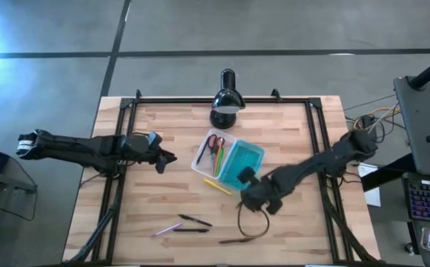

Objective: Pick & place school supplies into a supply box
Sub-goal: Put the black pen into the supply box

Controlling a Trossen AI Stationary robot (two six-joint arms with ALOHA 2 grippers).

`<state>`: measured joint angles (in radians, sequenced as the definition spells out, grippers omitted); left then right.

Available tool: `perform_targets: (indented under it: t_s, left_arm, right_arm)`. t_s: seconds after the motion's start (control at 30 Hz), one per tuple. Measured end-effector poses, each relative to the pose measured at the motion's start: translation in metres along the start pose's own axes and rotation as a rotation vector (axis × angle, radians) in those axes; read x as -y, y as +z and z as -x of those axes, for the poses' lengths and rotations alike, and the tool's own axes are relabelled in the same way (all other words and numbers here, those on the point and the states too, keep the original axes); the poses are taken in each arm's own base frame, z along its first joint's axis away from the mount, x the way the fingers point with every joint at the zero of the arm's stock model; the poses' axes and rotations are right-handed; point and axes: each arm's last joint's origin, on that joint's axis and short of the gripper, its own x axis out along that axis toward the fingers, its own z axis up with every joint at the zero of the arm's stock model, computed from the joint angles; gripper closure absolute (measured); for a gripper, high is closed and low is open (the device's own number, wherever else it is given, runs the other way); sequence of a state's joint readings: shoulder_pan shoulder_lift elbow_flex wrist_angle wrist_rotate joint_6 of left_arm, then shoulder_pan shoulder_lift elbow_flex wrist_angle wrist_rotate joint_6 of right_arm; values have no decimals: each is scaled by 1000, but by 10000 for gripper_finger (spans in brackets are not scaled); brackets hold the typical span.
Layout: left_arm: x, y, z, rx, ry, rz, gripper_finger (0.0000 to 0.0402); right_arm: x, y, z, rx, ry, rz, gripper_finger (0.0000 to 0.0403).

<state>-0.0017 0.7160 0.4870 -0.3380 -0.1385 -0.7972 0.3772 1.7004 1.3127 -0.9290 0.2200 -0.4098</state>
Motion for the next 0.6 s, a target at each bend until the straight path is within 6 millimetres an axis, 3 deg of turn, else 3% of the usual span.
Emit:
perform_targets:
  t_s: [0.13,0.37,0.5,0.6]
  left_arm:
    - [0,-1,-2,-5,9,10,291]
    - [0,-1,-3,-4,16,88,291]
    - [1,-3,-2,-11,6,102,291]
    - [2,-4,-2,-16,2,101,291]
  right_arm:
    - [54,-21,7,-30,-112,8,382]
    - [139,-56,-31,-98,-217,-14,381]
    - [160,-61,-56,-146,-196,24,380]
    - [168,-53,-67,-122,-210,58,379]
